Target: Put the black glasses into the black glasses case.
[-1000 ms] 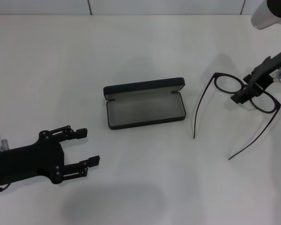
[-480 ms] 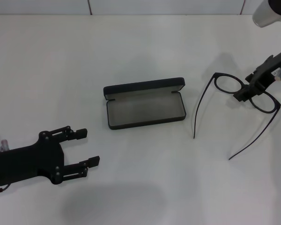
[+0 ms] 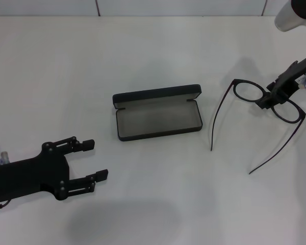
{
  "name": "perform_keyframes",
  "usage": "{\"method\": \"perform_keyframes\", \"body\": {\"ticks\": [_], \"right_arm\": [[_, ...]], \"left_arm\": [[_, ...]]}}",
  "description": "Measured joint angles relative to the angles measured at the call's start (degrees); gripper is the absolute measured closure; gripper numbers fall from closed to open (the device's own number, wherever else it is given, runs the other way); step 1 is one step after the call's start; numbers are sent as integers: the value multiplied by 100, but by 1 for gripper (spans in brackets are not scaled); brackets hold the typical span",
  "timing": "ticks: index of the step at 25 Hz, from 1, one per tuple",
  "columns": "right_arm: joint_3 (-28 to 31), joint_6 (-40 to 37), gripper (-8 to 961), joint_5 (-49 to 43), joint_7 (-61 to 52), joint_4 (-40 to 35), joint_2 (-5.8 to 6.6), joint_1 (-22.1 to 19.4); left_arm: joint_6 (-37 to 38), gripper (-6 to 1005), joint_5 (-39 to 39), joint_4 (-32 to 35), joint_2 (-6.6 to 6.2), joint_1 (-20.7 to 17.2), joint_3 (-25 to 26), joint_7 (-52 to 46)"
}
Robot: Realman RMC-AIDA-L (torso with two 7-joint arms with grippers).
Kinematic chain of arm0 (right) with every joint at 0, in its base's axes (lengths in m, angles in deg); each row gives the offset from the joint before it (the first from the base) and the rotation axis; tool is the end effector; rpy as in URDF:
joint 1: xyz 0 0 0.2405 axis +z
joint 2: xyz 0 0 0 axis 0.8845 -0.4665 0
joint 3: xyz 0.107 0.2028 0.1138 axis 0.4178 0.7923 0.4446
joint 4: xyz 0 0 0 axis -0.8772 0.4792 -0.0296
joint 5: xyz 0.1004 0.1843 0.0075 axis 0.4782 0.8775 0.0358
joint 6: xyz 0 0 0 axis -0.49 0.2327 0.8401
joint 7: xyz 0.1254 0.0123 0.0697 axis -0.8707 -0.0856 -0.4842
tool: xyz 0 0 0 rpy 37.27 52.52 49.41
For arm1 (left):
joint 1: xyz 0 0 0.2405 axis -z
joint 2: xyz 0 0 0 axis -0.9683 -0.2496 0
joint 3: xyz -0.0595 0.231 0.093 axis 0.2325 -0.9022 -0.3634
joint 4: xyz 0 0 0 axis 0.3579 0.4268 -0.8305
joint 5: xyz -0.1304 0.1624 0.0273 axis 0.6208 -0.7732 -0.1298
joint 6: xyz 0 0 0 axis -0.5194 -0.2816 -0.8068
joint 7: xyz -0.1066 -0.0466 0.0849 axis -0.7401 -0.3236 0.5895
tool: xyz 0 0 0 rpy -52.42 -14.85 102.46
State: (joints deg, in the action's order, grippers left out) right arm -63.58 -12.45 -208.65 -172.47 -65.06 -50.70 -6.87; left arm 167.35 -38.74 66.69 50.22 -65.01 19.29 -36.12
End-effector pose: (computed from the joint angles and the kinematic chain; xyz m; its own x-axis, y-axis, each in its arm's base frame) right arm 0.1848 0.4398 -0.0043 0.8400 -0.4851 0.2432 -0.3583 -0.8324 -0.4227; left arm -0.3340 0.2290 0.0052 0.8396 0.2065 0.5025 0.3873 -0.8761 -0.2870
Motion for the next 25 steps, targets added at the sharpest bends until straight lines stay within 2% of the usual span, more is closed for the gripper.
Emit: {"method": "perform_keyframes", "body": {"ticks": [9,17,22,25], "right_arm": [[-16,68,542,-2,-6,2,-20,-27],[-56,83,764,-68,-1,-16,-39,-39],[-56,-32,854,-74,6,-71,-39,-28],[-35,-81,858,-72,5,-136,-37,-33]], "left_arm": [[0,245,19,2,8,-12,0,9],[-9,245,15,-10,27,-44,5,25],[-10,246,14,-23,26,-51,9,26],[-9,246,11,-21,26,-52,9,26]]}}
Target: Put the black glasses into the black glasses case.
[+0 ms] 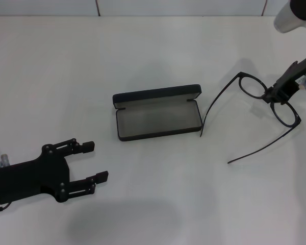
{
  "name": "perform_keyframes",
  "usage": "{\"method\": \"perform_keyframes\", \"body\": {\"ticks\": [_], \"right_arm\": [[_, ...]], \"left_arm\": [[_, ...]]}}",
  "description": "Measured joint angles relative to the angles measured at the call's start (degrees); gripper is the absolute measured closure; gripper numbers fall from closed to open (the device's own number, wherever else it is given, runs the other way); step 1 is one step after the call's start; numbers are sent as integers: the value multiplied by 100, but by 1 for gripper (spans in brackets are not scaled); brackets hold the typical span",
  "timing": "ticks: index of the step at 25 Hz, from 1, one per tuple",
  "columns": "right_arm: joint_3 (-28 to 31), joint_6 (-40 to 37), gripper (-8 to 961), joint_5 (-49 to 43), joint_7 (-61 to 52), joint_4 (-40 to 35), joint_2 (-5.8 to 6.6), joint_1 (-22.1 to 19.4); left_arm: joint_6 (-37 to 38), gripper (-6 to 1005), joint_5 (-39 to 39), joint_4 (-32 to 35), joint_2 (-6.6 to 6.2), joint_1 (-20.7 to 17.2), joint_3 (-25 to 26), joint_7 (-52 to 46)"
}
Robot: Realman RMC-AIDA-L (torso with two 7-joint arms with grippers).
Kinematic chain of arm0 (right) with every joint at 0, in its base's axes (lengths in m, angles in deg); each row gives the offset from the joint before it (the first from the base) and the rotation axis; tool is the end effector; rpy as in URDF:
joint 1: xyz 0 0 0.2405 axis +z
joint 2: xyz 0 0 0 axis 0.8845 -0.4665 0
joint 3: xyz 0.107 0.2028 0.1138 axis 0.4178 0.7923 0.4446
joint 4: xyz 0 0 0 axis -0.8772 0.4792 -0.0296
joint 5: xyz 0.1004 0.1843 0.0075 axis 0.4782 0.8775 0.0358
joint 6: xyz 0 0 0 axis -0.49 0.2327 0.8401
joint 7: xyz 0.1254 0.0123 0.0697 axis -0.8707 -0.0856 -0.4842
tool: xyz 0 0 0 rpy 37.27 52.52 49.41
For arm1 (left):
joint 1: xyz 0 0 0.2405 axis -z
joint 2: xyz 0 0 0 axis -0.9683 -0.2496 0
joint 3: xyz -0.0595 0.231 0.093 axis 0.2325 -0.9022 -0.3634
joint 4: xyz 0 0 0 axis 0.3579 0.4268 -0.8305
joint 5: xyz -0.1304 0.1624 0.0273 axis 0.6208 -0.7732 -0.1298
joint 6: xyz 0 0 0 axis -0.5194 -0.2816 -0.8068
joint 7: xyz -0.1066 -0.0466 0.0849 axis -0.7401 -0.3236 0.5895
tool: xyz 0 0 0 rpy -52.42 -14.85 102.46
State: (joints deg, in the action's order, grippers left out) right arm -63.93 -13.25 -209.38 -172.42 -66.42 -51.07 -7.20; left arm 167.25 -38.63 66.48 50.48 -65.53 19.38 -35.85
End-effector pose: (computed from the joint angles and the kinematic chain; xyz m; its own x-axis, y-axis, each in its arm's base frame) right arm 0.1832 0.4382 -0.0044 0.8424 -0.4732 0.2578 -0.3430 -0.8398 -0.4208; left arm -0.3353 0.2257 0.0033 0.8351 0.2127 0.5073 0.3968 -0.8717 -0.2877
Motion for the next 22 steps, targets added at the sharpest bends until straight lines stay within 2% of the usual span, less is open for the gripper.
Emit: {"method": "perform_keyframes", "body": {"ticks": [10,17,22], "right_arm": [[128,-887,866,59,39,-770,175,-161],[973,-1641,866,244,547,-1044,240,-187],[1469,-2200,867,886,937,-1117,329,-338]], "left_arm": [[17,246,15,-6,0,0,0,-33],[67,246,38,-12,1,-5,27,-114],[363,248,75,-22,23,33,522,-379]]}}
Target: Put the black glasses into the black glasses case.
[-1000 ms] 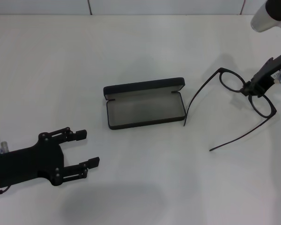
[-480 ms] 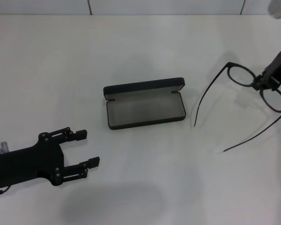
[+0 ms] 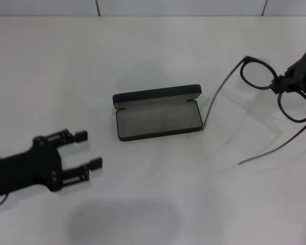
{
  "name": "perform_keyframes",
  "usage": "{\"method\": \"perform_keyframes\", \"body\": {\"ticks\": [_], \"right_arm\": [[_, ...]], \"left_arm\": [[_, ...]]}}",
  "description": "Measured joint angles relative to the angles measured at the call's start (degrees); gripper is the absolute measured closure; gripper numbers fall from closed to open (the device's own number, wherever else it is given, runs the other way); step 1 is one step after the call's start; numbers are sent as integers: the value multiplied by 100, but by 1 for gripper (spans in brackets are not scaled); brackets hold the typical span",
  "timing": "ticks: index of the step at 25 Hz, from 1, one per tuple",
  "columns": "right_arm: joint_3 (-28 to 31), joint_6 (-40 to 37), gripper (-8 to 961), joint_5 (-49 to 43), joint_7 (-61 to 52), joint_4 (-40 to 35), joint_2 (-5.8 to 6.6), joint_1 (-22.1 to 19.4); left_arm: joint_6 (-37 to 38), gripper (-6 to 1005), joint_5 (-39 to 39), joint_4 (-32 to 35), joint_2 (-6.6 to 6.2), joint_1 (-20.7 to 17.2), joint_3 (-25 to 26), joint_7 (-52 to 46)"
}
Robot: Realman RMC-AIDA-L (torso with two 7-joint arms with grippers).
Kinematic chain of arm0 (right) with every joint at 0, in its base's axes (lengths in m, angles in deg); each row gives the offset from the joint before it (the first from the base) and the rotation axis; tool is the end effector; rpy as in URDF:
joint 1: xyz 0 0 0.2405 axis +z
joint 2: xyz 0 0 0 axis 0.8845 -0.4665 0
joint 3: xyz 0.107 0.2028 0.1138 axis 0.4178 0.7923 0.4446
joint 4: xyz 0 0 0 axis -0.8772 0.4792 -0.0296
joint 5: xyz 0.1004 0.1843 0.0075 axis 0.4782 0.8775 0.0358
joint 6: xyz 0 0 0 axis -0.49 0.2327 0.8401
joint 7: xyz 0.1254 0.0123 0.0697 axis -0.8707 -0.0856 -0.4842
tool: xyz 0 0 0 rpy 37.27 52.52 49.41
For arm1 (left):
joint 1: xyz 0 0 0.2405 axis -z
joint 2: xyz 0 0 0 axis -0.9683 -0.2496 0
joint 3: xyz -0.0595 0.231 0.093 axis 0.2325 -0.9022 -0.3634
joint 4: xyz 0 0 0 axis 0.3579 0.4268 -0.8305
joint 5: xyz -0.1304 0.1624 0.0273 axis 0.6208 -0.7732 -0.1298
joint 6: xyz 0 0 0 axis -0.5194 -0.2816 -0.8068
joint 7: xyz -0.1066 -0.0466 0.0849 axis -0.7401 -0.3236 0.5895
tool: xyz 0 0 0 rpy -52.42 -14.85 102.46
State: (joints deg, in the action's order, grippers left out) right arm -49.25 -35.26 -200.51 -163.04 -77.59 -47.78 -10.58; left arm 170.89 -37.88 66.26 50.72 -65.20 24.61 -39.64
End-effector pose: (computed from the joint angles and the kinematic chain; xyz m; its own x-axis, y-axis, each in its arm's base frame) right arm 0.1663 0.4147 0.0598 0.9052 -0.4165 0.0847 -0.3897 -0.8928 -0.2259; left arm -0.3320 0.2258 0.0157 0.7683 0.2390 0.5938 0.4703 -0.8401 -0.2704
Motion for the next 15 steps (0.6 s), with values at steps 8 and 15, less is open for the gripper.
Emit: {"method": "perform_keyframes", "body": {"ticks": [8,15], "right_arm": [[53,286,867,1055,682,11,-138,-656],[0,425,867,1440,1362,197,-429,-739]], "left_arm": [[672,255,858,-225,-18,35,280,-558],[893,385,962,-578,-72,500,321,-540]]}}
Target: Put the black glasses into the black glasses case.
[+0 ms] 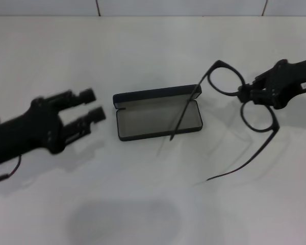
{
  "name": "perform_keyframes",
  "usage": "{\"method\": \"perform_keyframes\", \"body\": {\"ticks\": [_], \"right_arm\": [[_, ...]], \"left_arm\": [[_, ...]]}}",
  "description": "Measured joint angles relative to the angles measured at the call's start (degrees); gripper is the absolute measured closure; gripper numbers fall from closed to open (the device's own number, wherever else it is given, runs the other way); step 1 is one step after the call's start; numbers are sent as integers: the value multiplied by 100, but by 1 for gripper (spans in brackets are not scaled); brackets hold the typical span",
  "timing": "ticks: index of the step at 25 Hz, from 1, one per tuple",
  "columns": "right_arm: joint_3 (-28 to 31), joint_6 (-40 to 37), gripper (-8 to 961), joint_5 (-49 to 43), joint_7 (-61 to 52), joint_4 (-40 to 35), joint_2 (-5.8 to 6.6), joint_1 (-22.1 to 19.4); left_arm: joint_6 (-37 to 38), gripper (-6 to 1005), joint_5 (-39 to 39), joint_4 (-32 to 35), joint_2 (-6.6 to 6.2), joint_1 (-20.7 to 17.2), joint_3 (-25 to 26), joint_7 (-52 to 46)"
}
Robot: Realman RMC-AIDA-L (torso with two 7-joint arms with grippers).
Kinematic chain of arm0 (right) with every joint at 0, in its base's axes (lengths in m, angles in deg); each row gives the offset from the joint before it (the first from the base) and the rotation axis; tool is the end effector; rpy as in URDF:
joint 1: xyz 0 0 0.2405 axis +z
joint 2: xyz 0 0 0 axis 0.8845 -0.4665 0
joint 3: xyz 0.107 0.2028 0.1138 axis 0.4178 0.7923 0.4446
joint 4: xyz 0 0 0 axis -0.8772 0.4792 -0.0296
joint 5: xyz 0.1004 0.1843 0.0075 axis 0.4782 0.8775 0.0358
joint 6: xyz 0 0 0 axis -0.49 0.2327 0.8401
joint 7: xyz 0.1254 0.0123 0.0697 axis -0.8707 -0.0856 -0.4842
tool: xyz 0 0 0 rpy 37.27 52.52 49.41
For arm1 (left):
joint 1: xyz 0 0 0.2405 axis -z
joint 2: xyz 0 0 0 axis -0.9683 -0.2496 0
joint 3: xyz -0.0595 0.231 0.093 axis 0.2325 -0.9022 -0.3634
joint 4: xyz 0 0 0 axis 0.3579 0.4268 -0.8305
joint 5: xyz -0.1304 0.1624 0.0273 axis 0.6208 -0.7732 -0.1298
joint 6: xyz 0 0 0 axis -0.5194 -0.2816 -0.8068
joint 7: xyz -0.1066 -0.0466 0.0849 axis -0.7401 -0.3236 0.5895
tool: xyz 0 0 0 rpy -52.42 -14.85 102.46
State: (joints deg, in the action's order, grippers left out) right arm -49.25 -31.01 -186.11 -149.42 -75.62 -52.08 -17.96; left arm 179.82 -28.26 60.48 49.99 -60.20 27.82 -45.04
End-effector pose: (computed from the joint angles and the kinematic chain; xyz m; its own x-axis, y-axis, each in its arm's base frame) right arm 0.1778 0.3915 0.0243 0.9449 -0.2888 -0.1543 -0.3100 -0.9409 -0.1368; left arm -0.2956 0.2445 0.0324 0.5722 0.1774 0.8007 0.4822 -0.8625 -0.1535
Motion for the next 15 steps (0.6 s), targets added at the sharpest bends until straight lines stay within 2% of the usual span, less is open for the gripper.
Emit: {"method": "perform_keyframes", "body": {"ticks": [4,7,10,15], "right_arm": [[-2,38,867,524,523,274,4,-72],[-2,23,867,912,977,441,7,-130],[-8,13,868,1061,1246,627,6,-155],[-16,-30,868,1204,1728,924,-11,-162]], "left_arm": [[59,537,-11,-346,-128,532,-56,-150],[141,593,-127,-399,-182,859,-381,-166],[195,649,-135,-403,-160,1112,-702,-125],[258,743,-132,-461,-99,1400,-760,-41]]}}
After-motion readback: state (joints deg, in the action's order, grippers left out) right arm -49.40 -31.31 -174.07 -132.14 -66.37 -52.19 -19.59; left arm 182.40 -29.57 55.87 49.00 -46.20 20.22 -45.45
